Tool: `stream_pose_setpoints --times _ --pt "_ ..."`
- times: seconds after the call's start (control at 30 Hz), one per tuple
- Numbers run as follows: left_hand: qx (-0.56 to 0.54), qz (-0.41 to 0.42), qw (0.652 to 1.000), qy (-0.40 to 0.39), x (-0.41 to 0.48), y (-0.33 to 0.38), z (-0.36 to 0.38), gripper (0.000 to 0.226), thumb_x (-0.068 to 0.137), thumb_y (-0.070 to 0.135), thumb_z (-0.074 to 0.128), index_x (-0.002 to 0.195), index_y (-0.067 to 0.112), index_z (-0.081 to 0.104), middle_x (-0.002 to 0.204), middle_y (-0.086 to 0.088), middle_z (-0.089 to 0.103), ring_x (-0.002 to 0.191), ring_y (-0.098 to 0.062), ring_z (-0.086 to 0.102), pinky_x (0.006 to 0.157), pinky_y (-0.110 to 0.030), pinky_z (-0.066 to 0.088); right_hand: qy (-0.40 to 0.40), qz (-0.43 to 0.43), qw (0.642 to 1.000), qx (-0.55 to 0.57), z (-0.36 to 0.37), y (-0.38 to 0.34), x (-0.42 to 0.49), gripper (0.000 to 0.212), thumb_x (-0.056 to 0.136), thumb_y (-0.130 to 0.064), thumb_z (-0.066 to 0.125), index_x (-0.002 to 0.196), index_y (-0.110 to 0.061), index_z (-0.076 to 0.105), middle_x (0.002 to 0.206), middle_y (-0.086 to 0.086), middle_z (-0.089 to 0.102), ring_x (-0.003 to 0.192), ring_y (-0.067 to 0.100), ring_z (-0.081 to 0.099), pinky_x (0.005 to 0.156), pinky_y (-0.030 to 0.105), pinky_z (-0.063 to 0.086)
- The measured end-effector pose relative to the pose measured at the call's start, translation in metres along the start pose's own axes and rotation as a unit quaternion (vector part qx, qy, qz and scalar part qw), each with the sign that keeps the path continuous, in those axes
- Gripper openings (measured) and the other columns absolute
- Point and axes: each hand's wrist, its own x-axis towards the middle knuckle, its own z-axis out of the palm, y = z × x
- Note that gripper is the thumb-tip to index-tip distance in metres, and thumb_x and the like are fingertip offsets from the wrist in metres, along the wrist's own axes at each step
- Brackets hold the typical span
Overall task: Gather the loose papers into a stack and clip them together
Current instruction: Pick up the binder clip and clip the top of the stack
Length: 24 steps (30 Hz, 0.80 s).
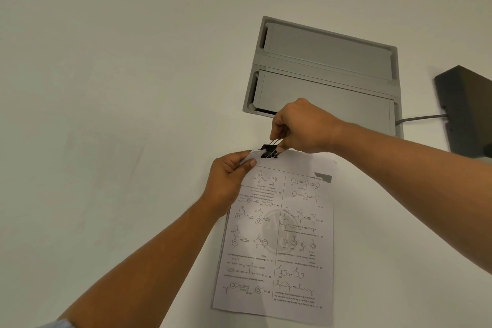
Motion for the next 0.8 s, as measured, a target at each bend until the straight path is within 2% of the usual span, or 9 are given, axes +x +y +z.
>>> stream_pose_setpoints --times 0.1,0.2,0.3,0.4,0.47,0.6,0.8 --pt "0.008 0.009 1.0 0.004 0.0 -0.001 0.0 0.03 0.094 0.007 0.063 0.097 0.032 0.079 0.096 0.002 0.08 0.087 -0.018 0.076 0.069 -0.024 0.06 -0.035 0.006 0.999 0.005 0.0 0.001 0.003 0.036 0.076 -0.015 0.082 0.111 -0.013 0.071 0.102 -0.001 0.071 0.087 0.011 0.066 0.081 0.022 0.055" --pt "0.023 0.017 0.999 0.016 0.0 -0.003 0.001 0.029 0.094 0.008 0.064 0.097 0.033 0.079 0.098 0.001 0.08 0.089 -0.02 0.076 0.071 -0.027 0.06 -0.047 0.007 0.999 0.019 0.001 0.004 0.002 0.045 0.072 -0.022 0.086 0.113 -0.016 0.07 0.101 -0.004 0.068 0.092 0.012 0.066 0.081 0.02 0.054" --pt "0.033 0.022 0.999 0.019 0.0 -0.005 0.002 0.029 0.094 0.009 0.065 0.096 0.034 0.078 0.097 0.002 0.08 0.089 -0.02 0.076 0.071 -0.027 0.061 -0.03 0.009 0.999 0.036 0.005 0.006 -0.002 0.04 0.074 -0.018 0.085 0.112 -0.015 0.071 0.1 -0.004 0.069 0.085 0.006 0.064 0.077 0.014 0.052" --pt "0.024 0.025 0.999 0.026 -0.001 -0.005 0.001 0.028 0.093 0.008 0.066 0.096 0.032 0.079 0.096 0.0 0.08 0.089 -0.019 0.076 0.071 -0.026 0.06 -0.009 0.012 0.999 0.048 0.006 0.008 -0.004 0.03 0.075 -0.009 0.083 0.103 -0.014 0.074 0.09 -0.006 0.07 0.075 -0.001 0.062 0.073 0.012 0.053" --pt "0.017 0.025 0.999 0.028 0.0 -0.005 0.001 0.026 0.092 0.008 0.066 0.101 0.029 0.077 0.098 -0.002 0.08 0.091 -0.021 0.076 0.072 -0.027 0.06 -0.005 0.012 0.999 0.051 0.005 0.01 -0.004 0.024 0.075 -0.008 0.083 0.097 -0.013 0.076 0.085 -0.007 0.071 0.074 -0.002 0.063 0.069 0.009 0.05" --pt "0.037 0.02 0.999 0.034 0.0 -0.006 0.002 0.028 0.093 0.011 0.066 0.113 0.031 0.069 0.099 0.002 0.079 0.092 -0.023 0.076 0.072 -0.03 0.062 -0.003 0.005 0.999 0.052 0.004 0.011 -0.003 0.02 0.075 -0.008 0.083 0.093 -0.013 0.076 0.09 0.0 0.076 0.076 0.001 0.066 0.07 0.011 0.051" --pt "0.077 0.014 0.997 0.013 -0.001 -0.005 0.0 0.053 0.095 0.014 0.064 0.144 0.028 0.047 0.095 -0.002 0.08 0.09 -0.018 0.077 0.08 -0.031 0.062 -0.007 -0.006 0.999 0.049 0.005 0.009 0.004 0.026 0.074 -0.011 0.084 0.098 -0.014 0.076 0.092 -0.001 0.076 0.075 -0.002 0.064 0.071 0.011 0.052"
